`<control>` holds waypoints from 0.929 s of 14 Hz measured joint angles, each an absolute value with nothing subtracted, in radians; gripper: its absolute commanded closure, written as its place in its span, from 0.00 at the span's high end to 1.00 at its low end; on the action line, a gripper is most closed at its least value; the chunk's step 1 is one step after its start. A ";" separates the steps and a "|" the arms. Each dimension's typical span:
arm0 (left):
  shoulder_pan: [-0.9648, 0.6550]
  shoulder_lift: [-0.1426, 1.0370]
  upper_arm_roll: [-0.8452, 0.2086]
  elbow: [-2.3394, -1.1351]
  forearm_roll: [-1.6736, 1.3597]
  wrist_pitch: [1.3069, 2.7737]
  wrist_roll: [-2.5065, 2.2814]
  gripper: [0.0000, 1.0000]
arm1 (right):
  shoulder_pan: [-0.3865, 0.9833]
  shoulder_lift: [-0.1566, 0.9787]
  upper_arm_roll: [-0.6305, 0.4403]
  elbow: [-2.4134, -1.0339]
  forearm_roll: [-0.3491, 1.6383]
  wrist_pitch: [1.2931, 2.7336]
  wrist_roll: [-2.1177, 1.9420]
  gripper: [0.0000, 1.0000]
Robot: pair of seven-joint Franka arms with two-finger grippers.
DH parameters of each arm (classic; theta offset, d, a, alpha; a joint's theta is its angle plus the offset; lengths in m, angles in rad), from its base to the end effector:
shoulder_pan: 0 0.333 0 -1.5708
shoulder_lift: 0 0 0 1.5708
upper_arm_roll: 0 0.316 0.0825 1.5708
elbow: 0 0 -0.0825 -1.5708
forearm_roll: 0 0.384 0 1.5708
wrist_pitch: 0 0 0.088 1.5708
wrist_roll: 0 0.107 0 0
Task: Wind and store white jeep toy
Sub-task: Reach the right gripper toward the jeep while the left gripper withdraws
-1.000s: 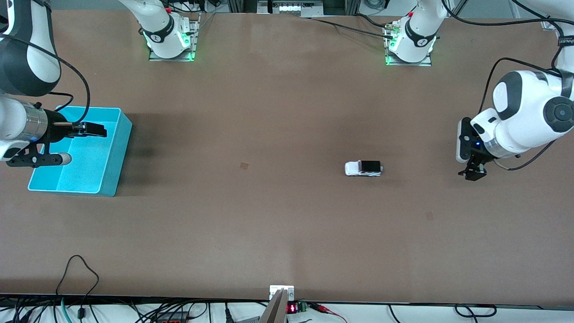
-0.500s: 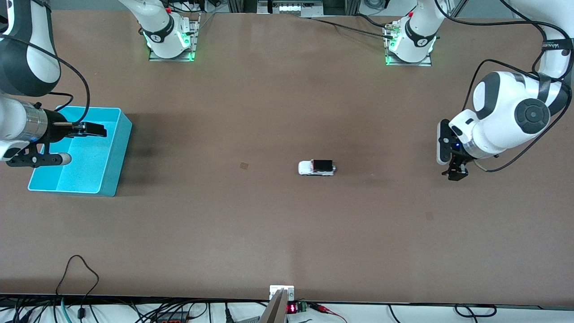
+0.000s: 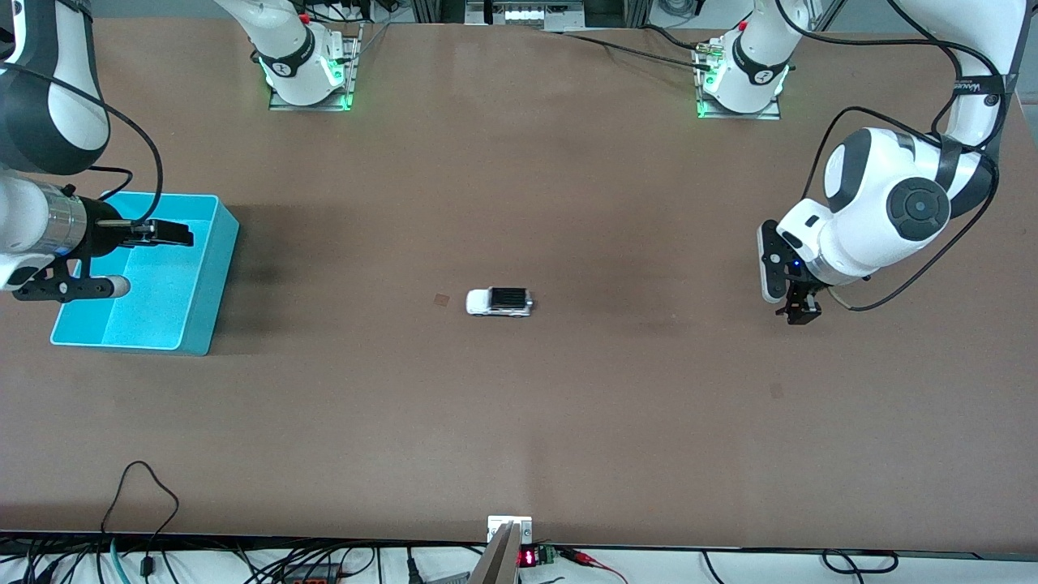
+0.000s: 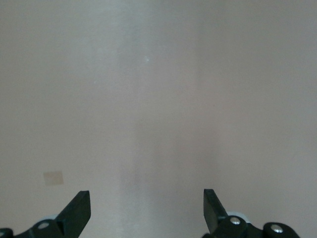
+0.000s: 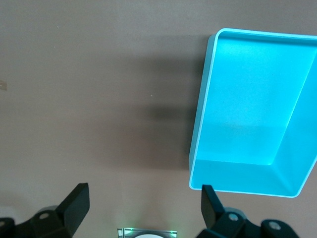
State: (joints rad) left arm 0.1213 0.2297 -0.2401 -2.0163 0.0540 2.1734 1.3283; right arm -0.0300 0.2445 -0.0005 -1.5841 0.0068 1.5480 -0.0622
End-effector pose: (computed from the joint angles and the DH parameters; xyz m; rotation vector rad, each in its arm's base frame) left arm 0.5802 -0.0634 0.3368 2.2906 -2.0808 -0.0736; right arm 0.6036 -0.0176 0.4743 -3.0911 -0.0477 0.4357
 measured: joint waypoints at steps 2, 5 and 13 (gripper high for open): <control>0.122 0.229 -0.238 -2.004 0.054 2.174 1.189 1.00 | -0.030 0.245 0.000 -1.584 0.007 1.547 -0.062 1.00; 0.123 0.228 -0.237 -1.965 0.054 2.174 0.956 1.00 | -0.030 0.245 0.000 -1.584 0.007 1.545 -0.095 1.00; 0.129 0.226 -0.208 -1.898 0.054 2.172 0.401 1.00 | 0.007 0.245 0.006 -1.599 0.007 1.511 -0.337 1.00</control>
State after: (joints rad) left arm 0.1286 0.2262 -0.2080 -1.8977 0.0538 2.1716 0.4008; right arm 0.0074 0.2451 0.0055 -1.5986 0.0069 1.5113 -0.3368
